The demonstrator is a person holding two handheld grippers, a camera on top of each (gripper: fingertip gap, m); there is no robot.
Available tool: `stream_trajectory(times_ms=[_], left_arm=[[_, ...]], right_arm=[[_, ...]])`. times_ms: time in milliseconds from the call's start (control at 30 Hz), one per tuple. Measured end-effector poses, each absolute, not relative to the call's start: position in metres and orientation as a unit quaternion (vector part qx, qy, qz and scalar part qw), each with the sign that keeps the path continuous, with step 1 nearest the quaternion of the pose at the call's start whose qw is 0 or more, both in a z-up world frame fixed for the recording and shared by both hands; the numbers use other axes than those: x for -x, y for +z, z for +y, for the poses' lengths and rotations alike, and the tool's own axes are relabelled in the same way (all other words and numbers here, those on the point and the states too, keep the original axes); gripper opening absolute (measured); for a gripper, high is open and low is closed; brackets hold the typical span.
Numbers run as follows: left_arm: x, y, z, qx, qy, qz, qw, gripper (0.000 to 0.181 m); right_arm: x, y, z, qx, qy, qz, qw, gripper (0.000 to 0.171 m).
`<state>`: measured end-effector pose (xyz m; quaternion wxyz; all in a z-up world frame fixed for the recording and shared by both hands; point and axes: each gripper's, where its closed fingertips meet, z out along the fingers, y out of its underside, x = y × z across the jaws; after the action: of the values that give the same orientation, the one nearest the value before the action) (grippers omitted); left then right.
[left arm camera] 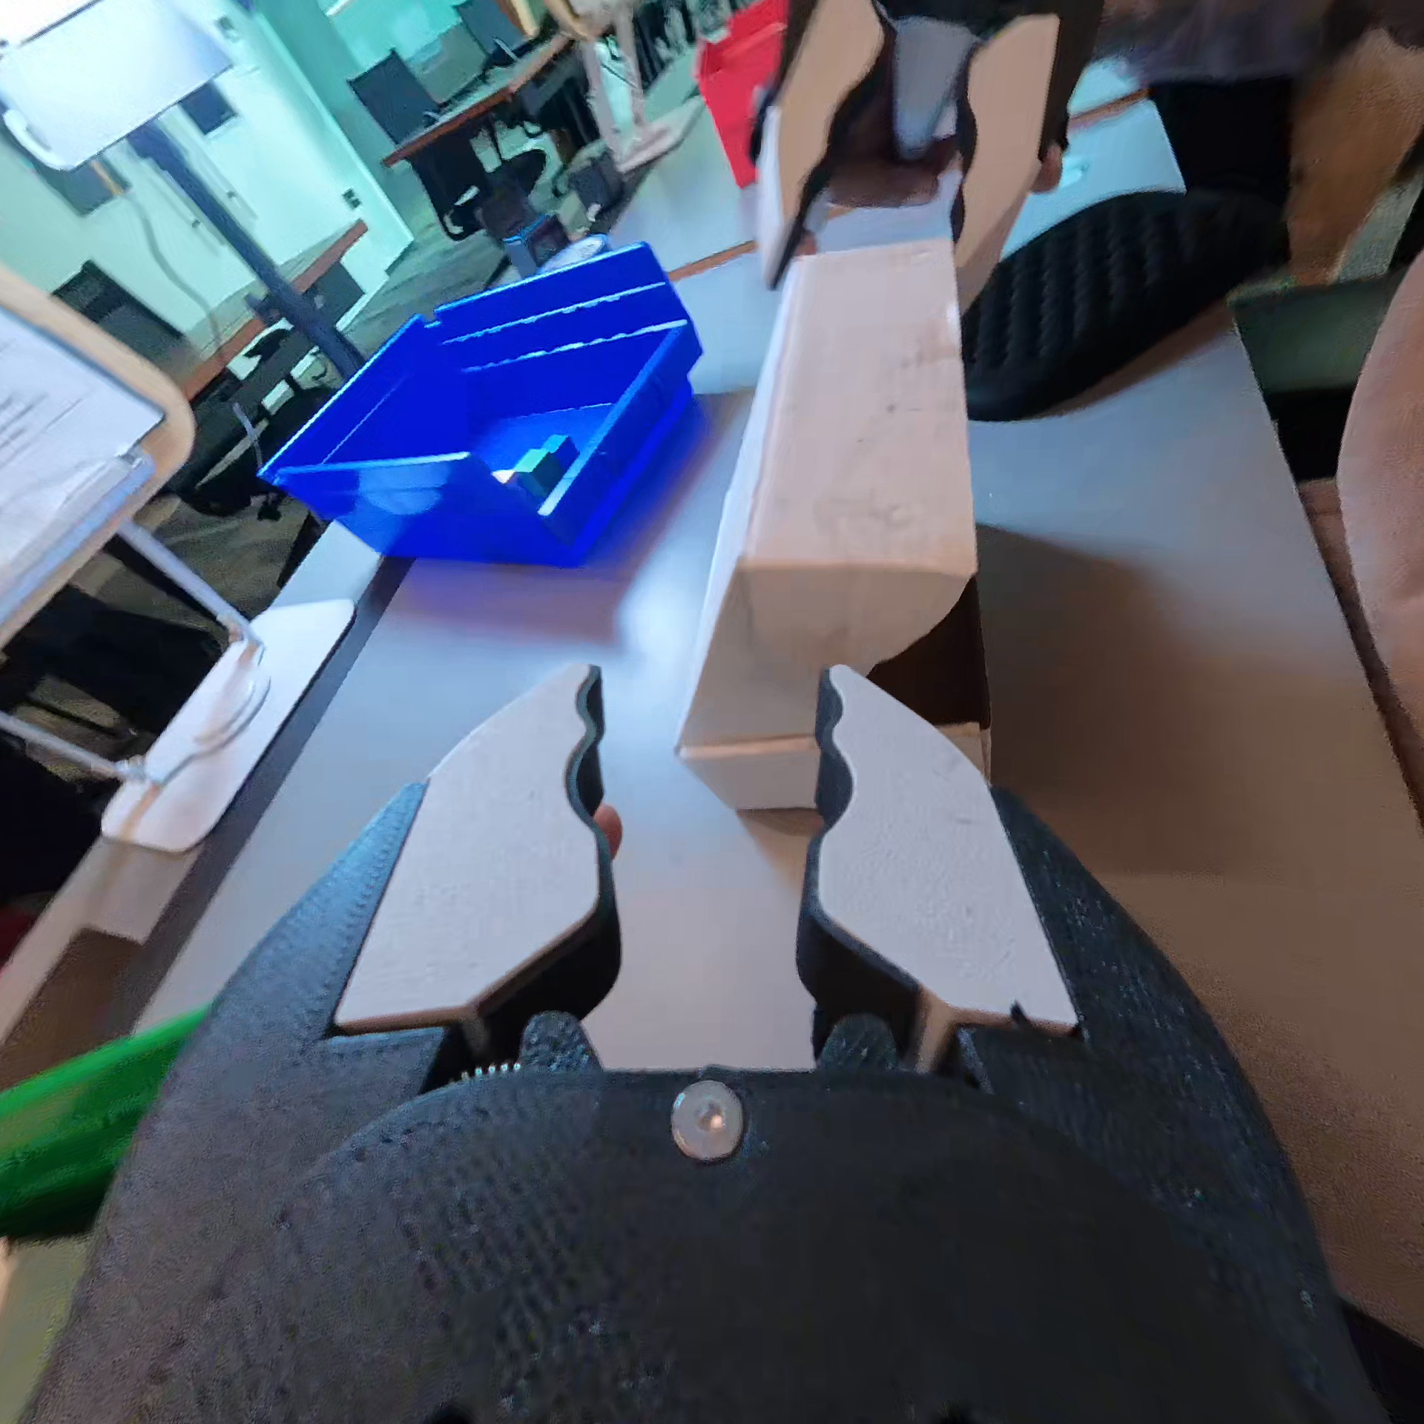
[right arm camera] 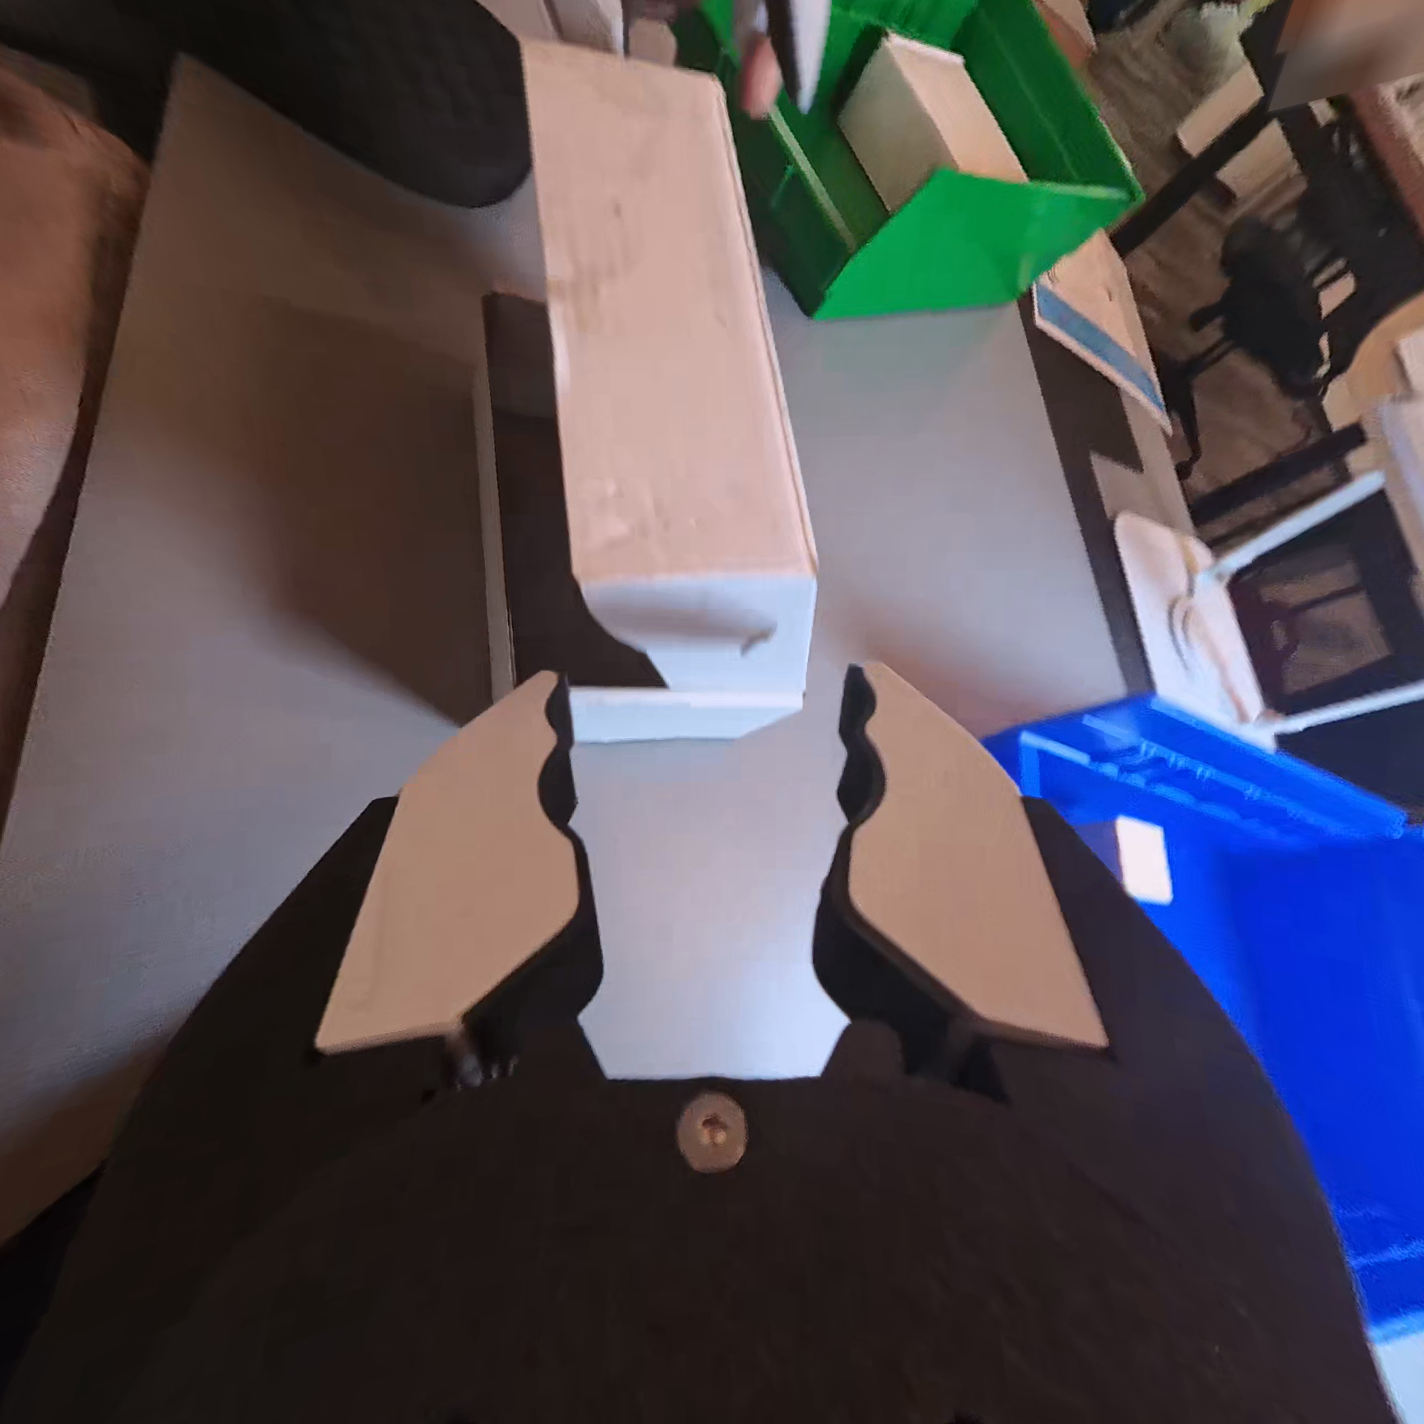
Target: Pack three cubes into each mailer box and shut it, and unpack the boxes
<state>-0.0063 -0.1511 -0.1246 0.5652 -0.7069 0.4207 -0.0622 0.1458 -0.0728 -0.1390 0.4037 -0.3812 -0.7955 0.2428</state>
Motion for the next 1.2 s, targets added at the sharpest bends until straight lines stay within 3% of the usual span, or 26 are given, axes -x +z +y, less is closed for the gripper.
stream_trajectory(times_ms=[133, 267, 633, 900, 1200], left_arm=[[-0.026, -0.170, -0.153, 0.699, -0.018, 0.540, 0.469, 0.065], [-0.033, -0.175, -0.164, 0.680, 0.000, 0.564, 0.469, 0.058], [-0.033, -0.154, -0.195, 0.682, -0.060, 0.577, 0.445, 0.066], [-0.041, -0.192, -0.196, 0.676, -0.002, 0.612, 0.411, 0.061], [-0.039, -0.201, -0.201, 0.661, 0.038, 0.634, 0.399, 0.066]], right_arm=[[-0.130, -0.156, -0.095, 0.317, 0.201, -0.840, 0.392, 0.072], [-0.136, -0.188, -0.107, 0.283, 0.161, -0.864, 0.385, 0.078], [-0.146, -0.172, -0.118, 0.262, 0.142, -0.859, 0.417, 0.076], [-0.143, -0.186, -0.125, 0.252, 0.144, -0.855, 0.429, 0.067], [-0.149, -0.192, -0.132, 0.256, 0.140, -0.857, 0.424, 0.087]])
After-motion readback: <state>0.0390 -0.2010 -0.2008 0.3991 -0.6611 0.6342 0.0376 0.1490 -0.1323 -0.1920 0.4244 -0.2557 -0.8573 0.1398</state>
